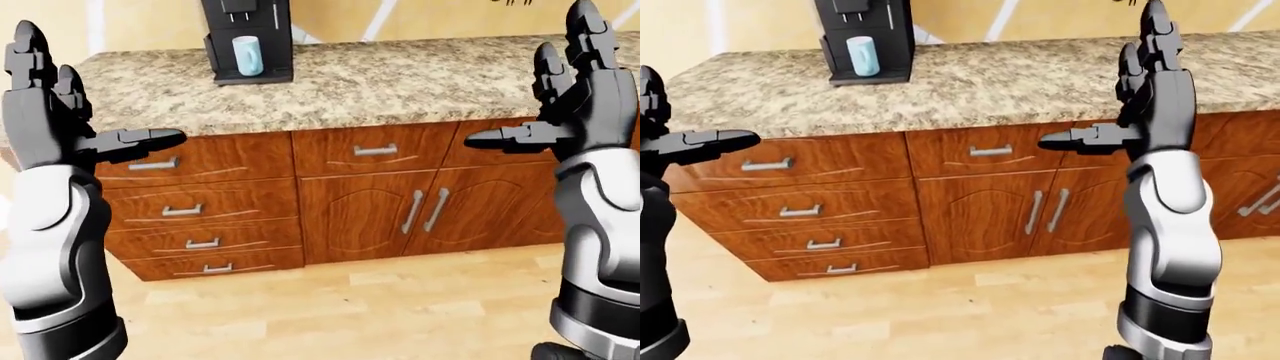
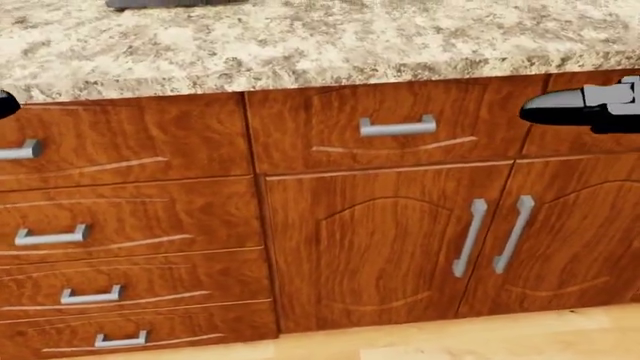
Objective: Pick the mug from under the coffee machine dispenser and place it on the counter.
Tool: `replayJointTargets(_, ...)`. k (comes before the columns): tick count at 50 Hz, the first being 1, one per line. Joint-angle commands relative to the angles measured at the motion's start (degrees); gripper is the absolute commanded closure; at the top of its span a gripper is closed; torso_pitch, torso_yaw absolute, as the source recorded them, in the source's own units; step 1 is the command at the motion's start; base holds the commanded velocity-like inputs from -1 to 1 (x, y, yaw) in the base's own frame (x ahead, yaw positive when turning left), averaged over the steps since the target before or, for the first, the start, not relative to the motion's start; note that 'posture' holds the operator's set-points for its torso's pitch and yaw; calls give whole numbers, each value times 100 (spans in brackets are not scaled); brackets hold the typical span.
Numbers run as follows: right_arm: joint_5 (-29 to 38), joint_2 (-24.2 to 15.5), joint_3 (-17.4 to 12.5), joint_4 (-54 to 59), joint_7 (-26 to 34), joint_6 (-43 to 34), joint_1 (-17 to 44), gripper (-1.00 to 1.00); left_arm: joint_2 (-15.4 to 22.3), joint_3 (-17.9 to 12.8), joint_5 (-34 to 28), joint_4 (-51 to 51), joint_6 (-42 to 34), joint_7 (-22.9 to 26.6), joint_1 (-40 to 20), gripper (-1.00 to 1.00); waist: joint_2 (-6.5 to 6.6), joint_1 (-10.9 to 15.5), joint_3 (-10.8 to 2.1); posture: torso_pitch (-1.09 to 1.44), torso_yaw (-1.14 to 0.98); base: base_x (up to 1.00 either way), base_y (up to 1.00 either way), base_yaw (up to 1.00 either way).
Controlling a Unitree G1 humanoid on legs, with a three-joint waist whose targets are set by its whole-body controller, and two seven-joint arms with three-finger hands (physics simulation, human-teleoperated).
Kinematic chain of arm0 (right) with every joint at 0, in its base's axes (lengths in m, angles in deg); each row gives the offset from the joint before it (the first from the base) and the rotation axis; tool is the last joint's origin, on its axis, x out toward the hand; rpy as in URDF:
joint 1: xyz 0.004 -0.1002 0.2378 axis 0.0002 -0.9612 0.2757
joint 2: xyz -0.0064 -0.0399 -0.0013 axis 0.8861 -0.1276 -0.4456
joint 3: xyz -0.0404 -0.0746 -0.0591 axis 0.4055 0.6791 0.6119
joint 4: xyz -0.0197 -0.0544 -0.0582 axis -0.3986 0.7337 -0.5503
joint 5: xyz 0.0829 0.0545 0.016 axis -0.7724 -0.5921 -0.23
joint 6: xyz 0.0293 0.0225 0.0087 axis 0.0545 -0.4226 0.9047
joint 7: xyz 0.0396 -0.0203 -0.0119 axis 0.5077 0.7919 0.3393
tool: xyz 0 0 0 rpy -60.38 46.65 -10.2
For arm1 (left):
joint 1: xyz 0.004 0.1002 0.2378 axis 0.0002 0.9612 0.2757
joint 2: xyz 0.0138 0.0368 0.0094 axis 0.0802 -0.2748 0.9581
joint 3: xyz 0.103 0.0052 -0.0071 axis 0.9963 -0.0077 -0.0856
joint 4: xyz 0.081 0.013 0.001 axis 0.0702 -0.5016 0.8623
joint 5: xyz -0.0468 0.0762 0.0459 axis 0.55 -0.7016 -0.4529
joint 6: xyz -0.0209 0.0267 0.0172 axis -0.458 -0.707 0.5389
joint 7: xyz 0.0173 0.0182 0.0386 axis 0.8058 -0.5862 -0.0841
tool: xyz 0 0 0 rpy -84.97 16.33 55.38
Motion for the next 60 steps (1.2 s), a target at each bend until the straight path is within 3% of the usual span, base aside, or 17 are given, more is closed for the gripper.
replayJointTargets(1, 0, -94, -91, -164, -35, 158, 154, -100, 69, -6, 6, 214, 159, 19, -158, -100, -9, -9, -97, 0, 0, 24, 31, 0)
replayJointTargets(4, 5, -86, -85, -174, -33, 166, 130, -100, 50, -5, -11, 220, 178, 35, -124, -100, -411, 21, -197, 0, 0, 24, 31, 0)
replayJointTargets(5, 7, -82, -82, -172, -33, 170, 129, -100, 51, -7, -13, 221, 176, 37, -126, -100, -164, -53, -148, 0, 0, 24, 31, 0)
replayJointTargets(10, 14, -72, -79, -173, -26, 175, 114, -100, 49, -10, -25, 214, 178, 43, -126, -100, -232, -89, -193, 0, 0, 24, 31, 0)
replayJointTargets(14, 10, -68, -82, -183, -24, 164, 118, -100, 42, -5, -47, 203, 205, 57, -109, -100, 84, -154, -113, 0, 0, 24, 31, 0)
replayJointTargets(17, 11, -71, -80, -168, -18, 168, 126, -100, 21, 1, -55, 208, 208, 64, -92, -100, 716, -172, -426, 0, 0, 23, 24, 0)
replayJointTargets(19, 3, -75, -87, -174, -19, 161, 128, -100, 28, -8, -54, 217, 193, 67, -98, -100, 521, -93, -128, 0, 0, 23, 23, 0)
replayJointTargets(29, 21, -55, -71, -195, -7, 171, 104, -100, 13, -24, -25, 282, 133, 78, -89, -100, 28, 9, -155, 0, 0, 24, 13, 0)
replayJointTargets(33, 19, -60, -72, -202, -14, 151, 126, -100, 25, -28, -8, 309, 91, 62, -99, -100, -388, 58, -244, 0, 0, 24, 10, 0)
replayJointTargets(34, 16, -59, -76, -197, -18, 149, 129, -100, 26, -28, 0, 317, 75, 62, -101, -100, -175, 9, -188, 0, 0, 23, 10, 0)
replayJointTargets(37, 6, -65, -82, -189, -27, 145, 137, -100, 30, -19, 17, 316, 43, 52, -127, -100, -259, -46, -164, 0, 0, 24, 7, 0)
replayJointTargets(42, -7, -78, -92, -154, -32, 159, 141, -100, 37, -2, 19, 311, 35, 47, -153, -100, 96, -126, -87, 0, 0, 23, 1, 0)
replayJointTargets(45, -22, -84, -104, -140, -42, 163, 136, -100, 36, -5, 22, 322, 27, 51, -145, -100, 597, -132, -228, 0, 0, 23, 0, 0)
replayJointTargets(46, -27, -87, -107, -140, -45, 159, 138, -100, 37, -8, 21, 318, 32, 54, -142, -100, 373, -77, -173, 0, 0, 23, 0, 0)
replayJointTargets(54, -35, -87, -97, -148, -52, 167, 125, -100, 46, -16, 12, 325, 29, 69, -133, -100, 131, 15, -132, 0, 0, 24, 0, 0)
replayJointTargets(58, -29, -79, -91, -143, -53, 183, 117, -100, 46, -22, 7, 331, 35, 78, -120, -100, -323, 61, -206, 0, 0, 24, 0, 0)
replayJointTargets(60, -28, -77, -86, -147, -50, 181, 116, -100, 46, -23, 9, 337, 24, 75, -127, -100, -247, 1, -188, 0, 0, 23, 0, 0)
